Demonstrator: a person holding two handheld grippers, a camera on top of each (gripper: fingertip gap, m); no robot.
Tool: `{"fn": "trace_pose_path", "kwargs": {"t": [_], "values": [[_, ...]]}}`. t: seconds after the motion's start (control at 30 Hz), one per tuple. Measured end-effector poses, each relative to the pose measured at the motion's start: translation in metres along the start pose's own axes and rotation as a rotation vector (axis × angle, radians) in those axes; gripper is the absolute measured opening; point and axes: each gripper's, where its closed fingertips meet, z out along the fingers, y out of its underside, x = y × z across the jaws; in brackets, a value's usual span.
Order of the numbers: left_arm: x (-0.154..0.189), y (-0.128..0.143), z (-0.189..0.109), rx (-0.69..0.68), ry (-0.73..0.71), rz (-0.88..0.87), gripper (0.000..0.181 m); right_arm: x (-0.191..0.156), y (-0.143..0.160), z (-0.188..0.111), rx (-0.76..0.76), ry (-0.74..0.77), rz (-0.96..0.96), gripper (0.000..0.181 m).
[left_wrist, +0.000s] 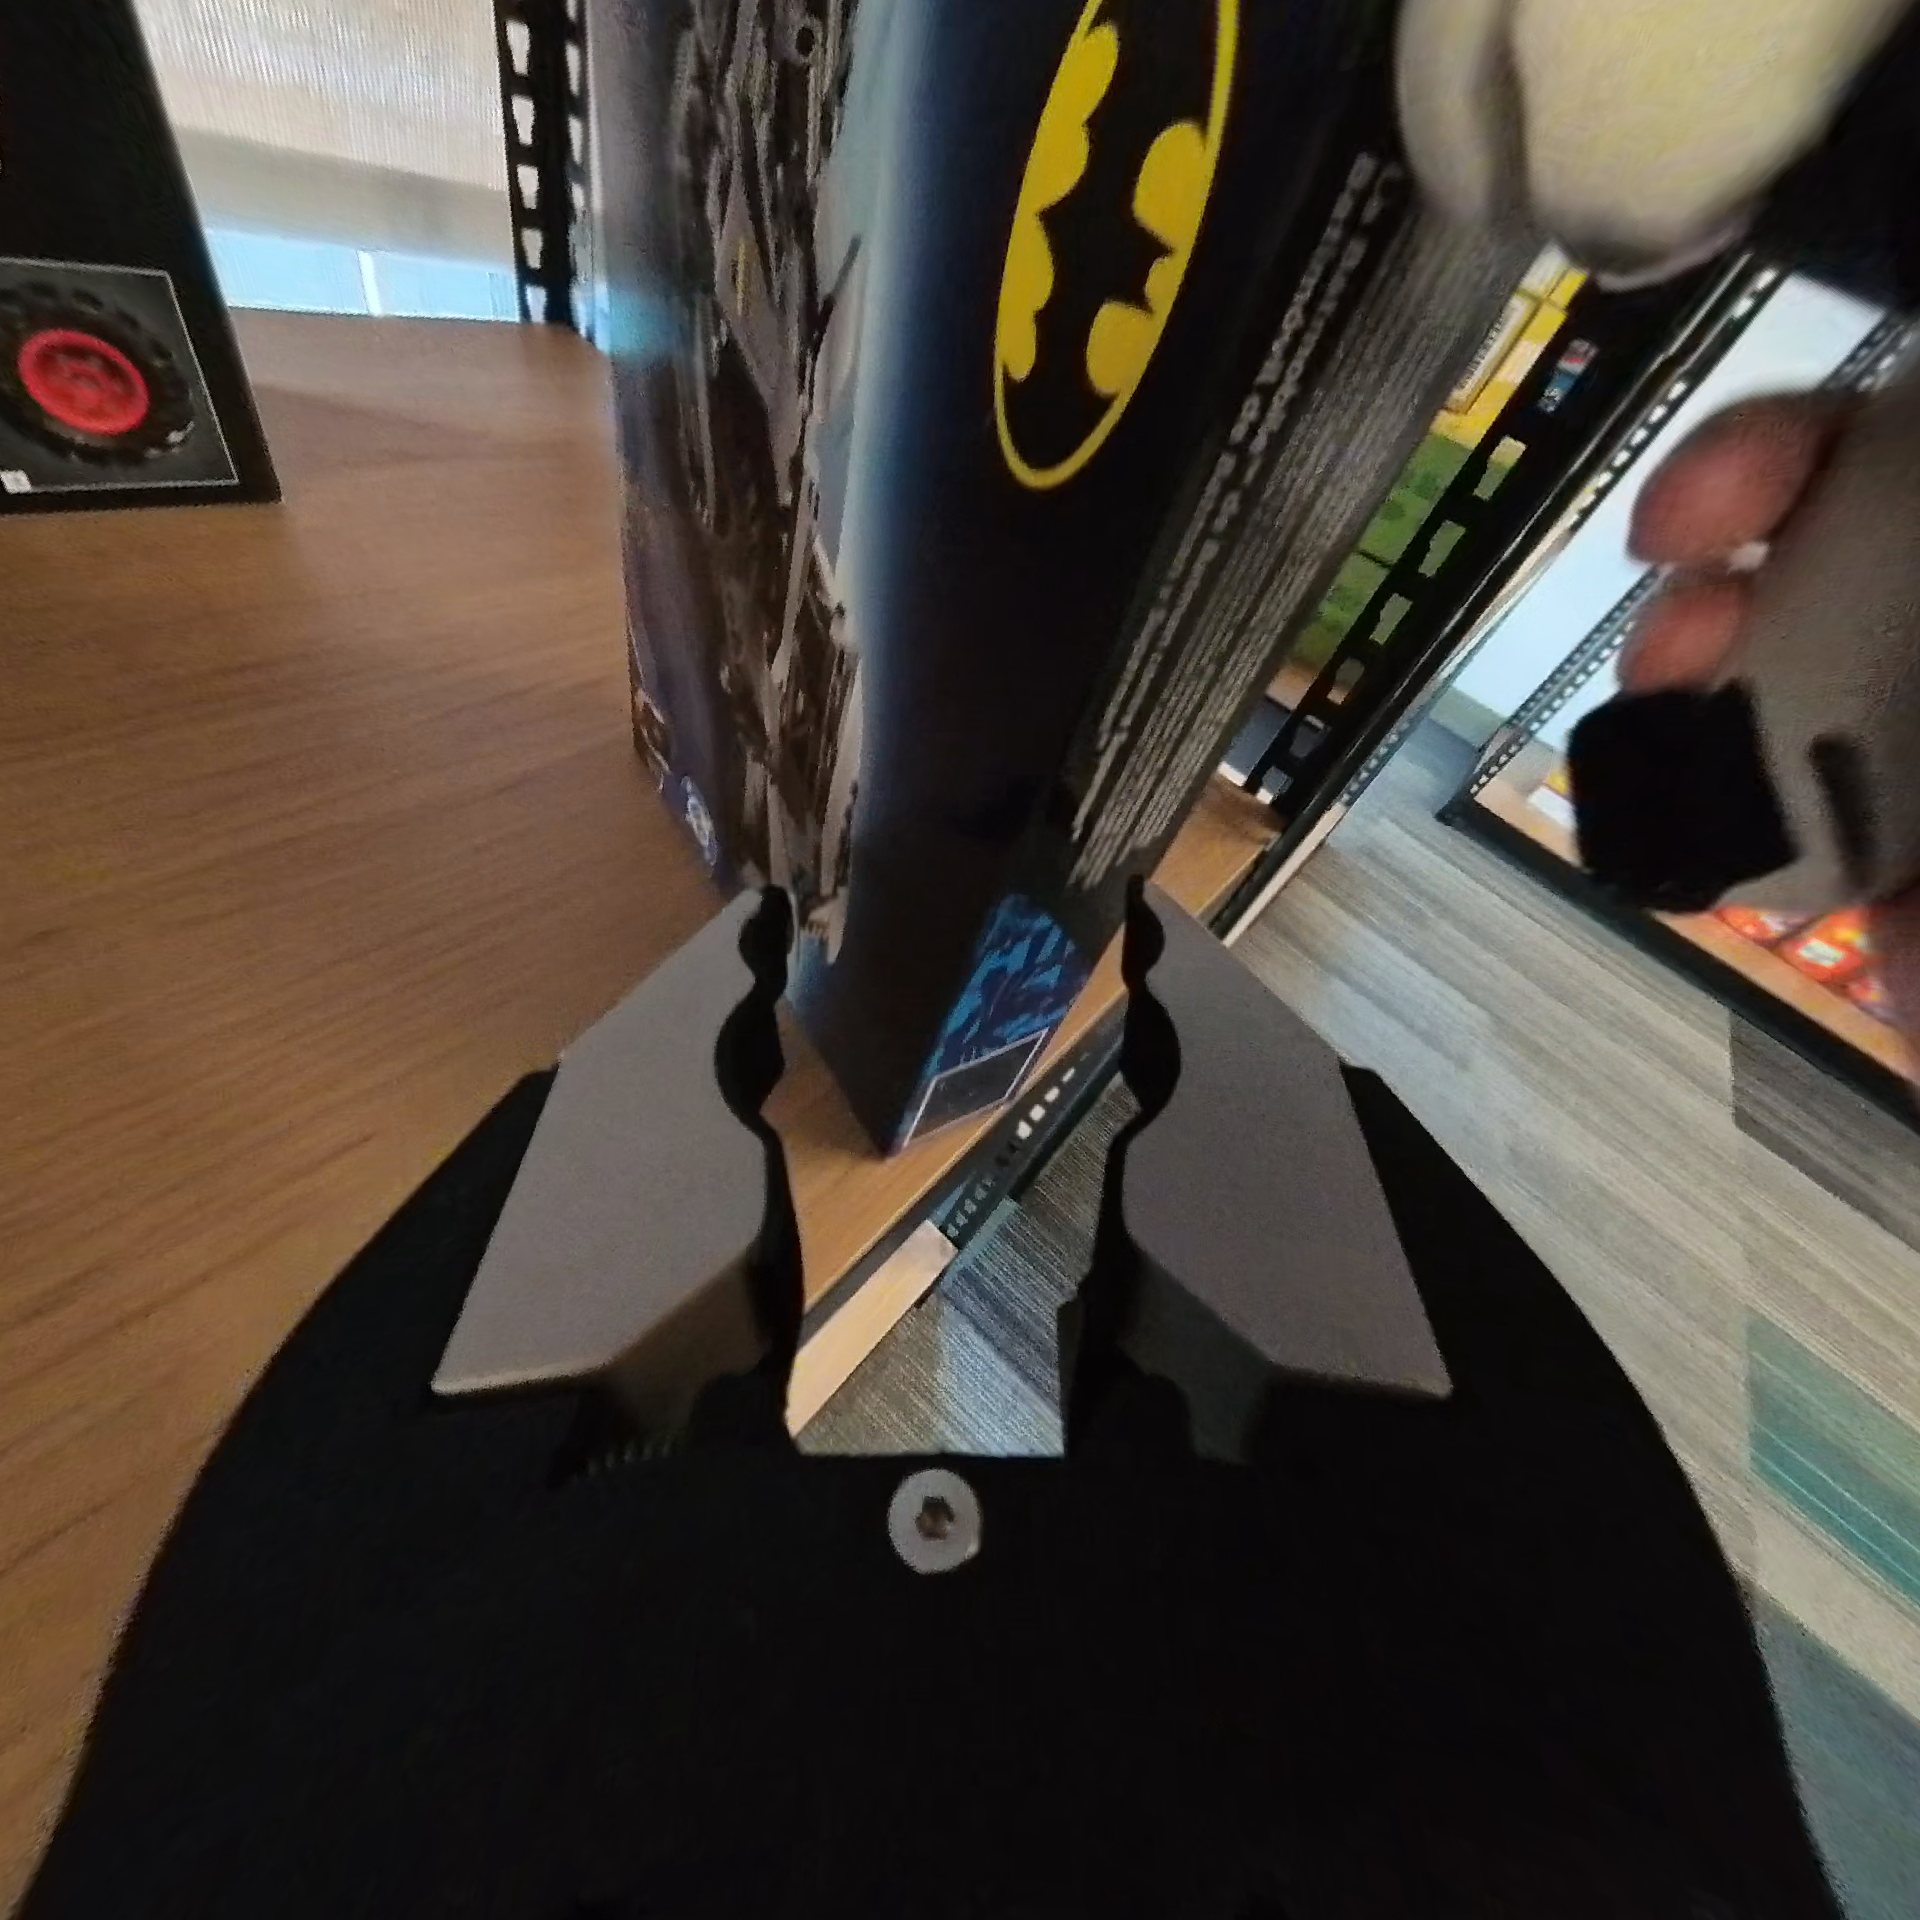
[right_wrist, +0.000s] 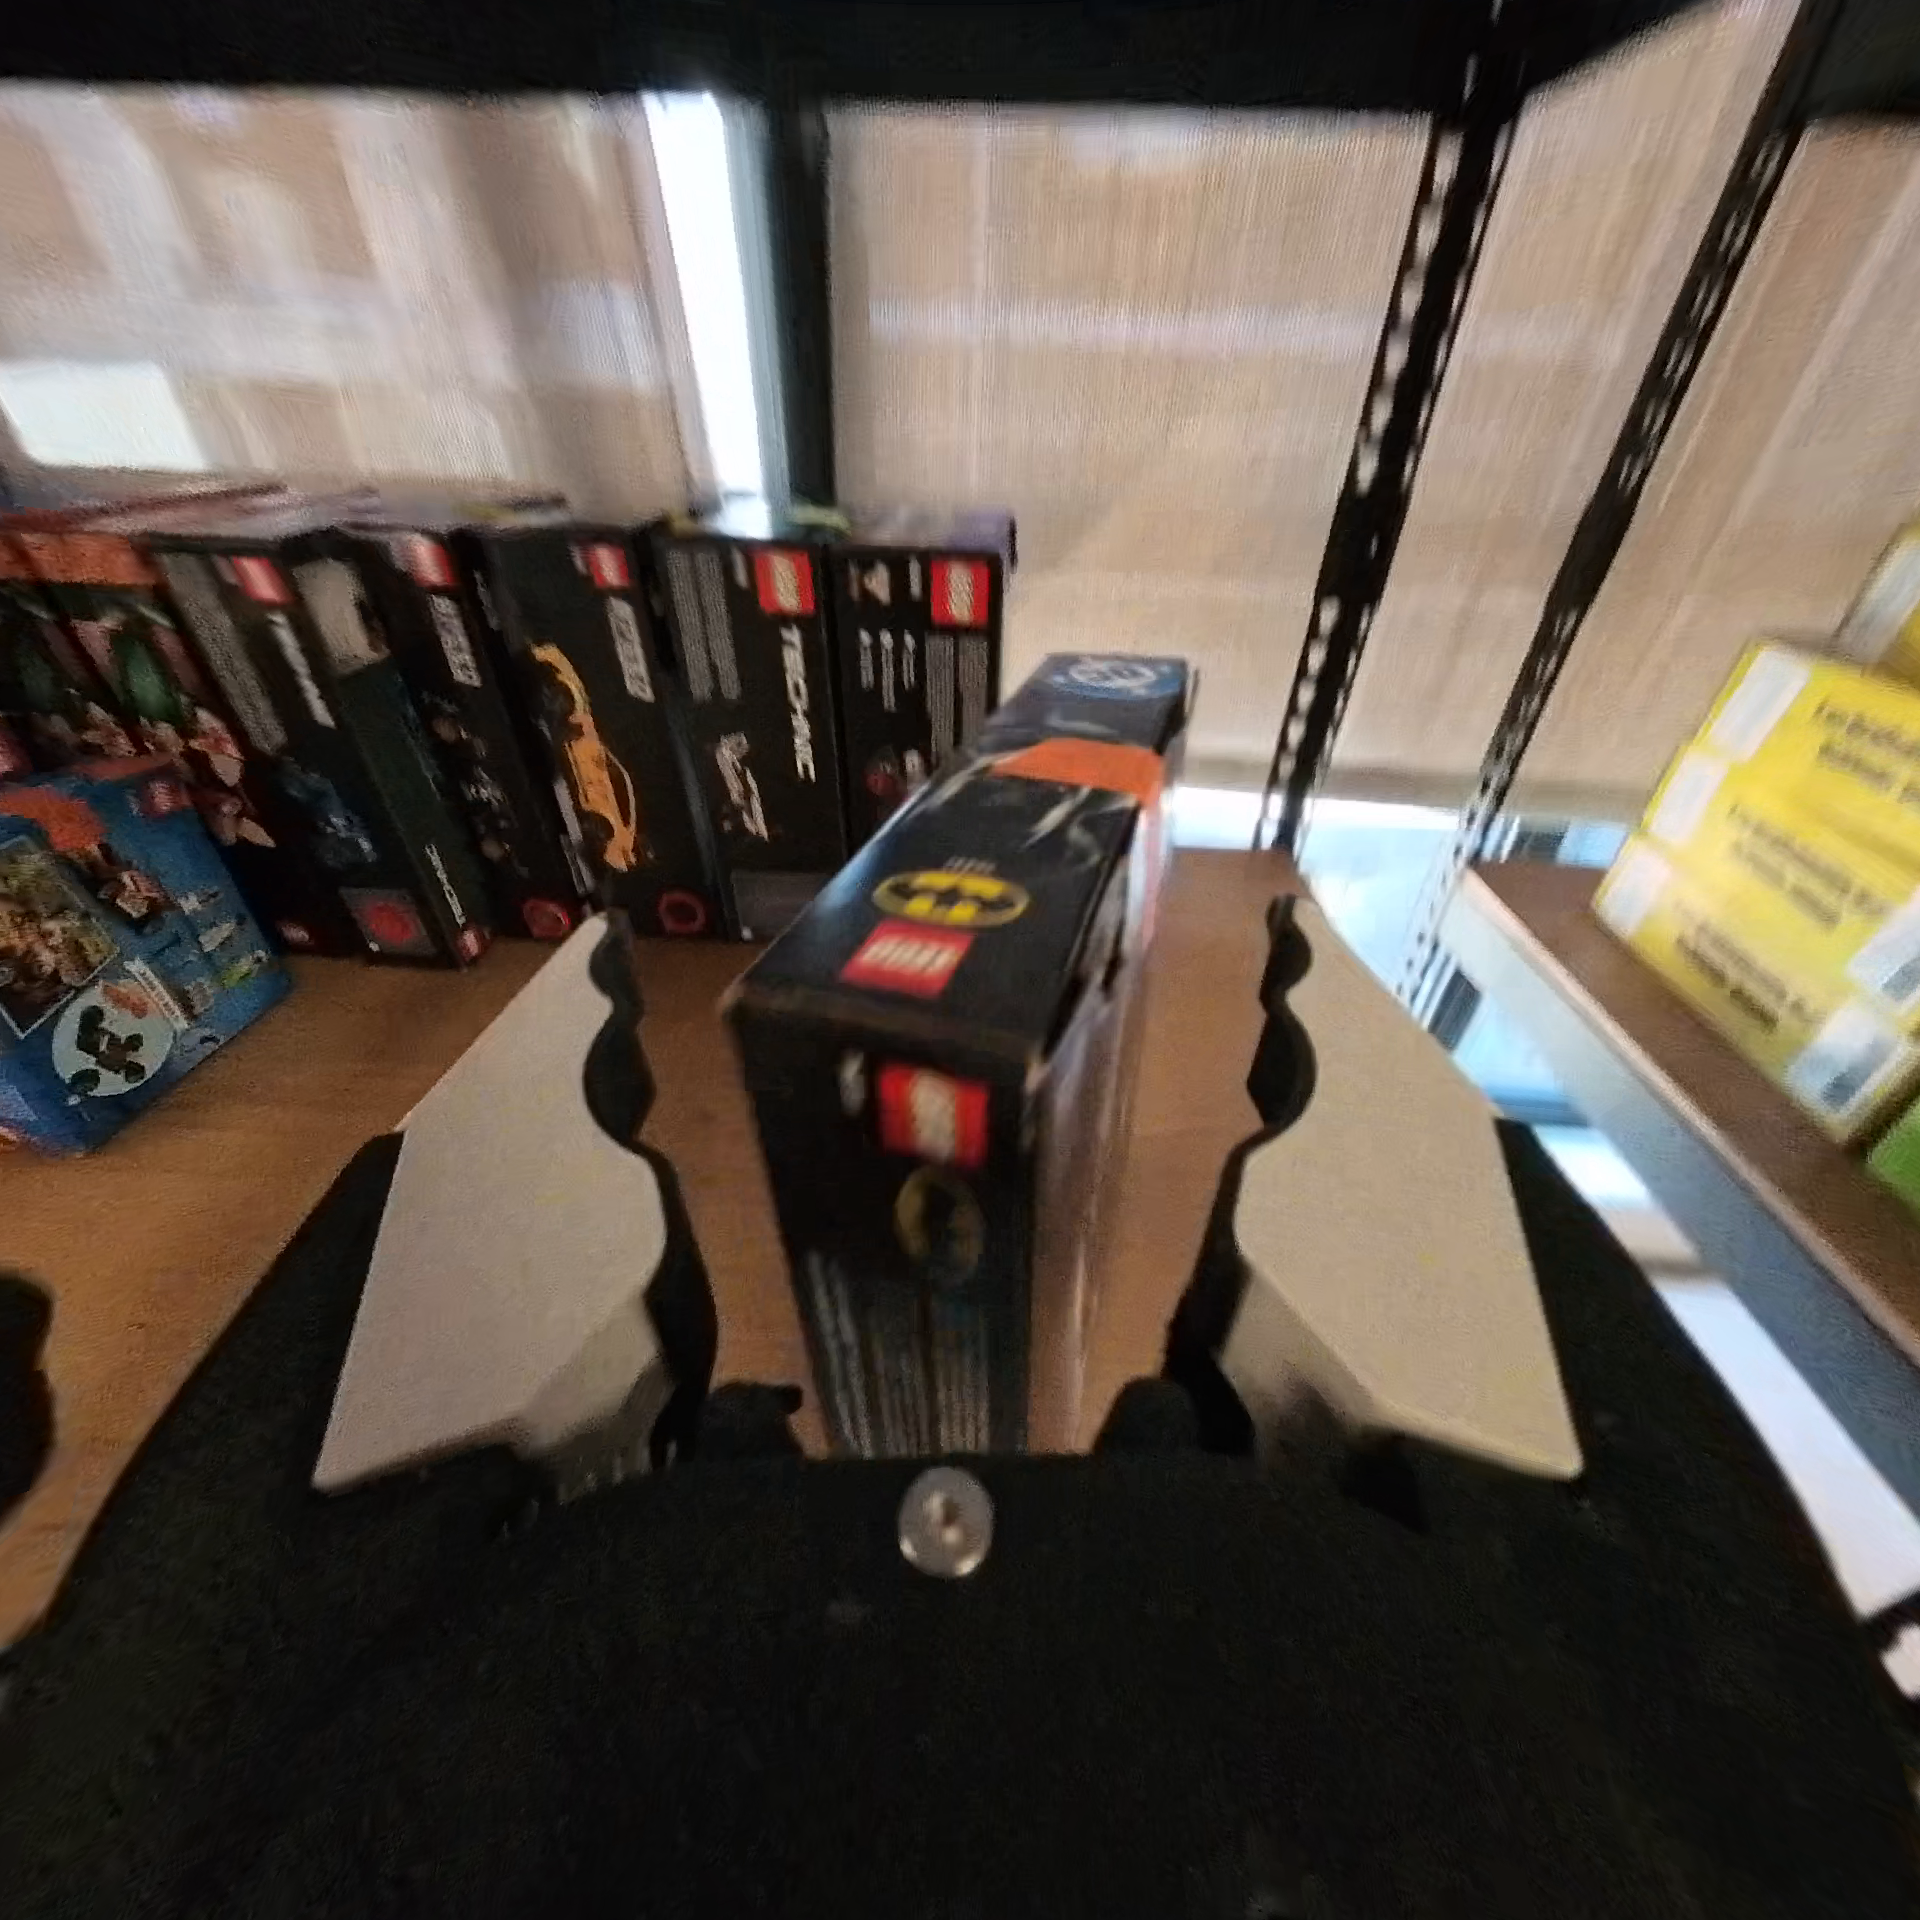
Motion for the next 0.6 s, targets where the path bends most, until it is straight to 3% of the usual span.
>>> {"fn": "trace_pose_path", "kwargs": {"t": [0.1,0.2,0.23,0.3,0.43,0.6], "values": [[-0.005,0.007,-0.011,-0.007,0.012,0.001,0.063,-0.007,0.034,-0.016,0.051,0.038,-0.087,0.118],[-0.017,0.019,-0.026,-0.040,-0.015,0.036,0.061,0.000,0.107,-0.003,-0.171,0.064,-0.121,0.119],[-0.021,0.025,-0.032,-0.050,-0.025,0.030,0.062,0.007,0.122,0.002,-0.213,0.082,-0.097,0.113],[-0.028,0.037,-0.048,-0.056,-0.030,-0.005,0.060,0.010,0.146,0.014,-0.277,0.031,-0.028,0.075],[-0.044,0.062,-0.086,-0.074,-0.078,-0.051,0.057,0.036,0.143,0.060,-0.214,0.002,0.031,0.068],[-0.068,0.076,-0.152,-0.075,-0.187,-0.070,0.054,0.084,0.142,0.162,-0.221,-0.027,0.030,0.068]]}}
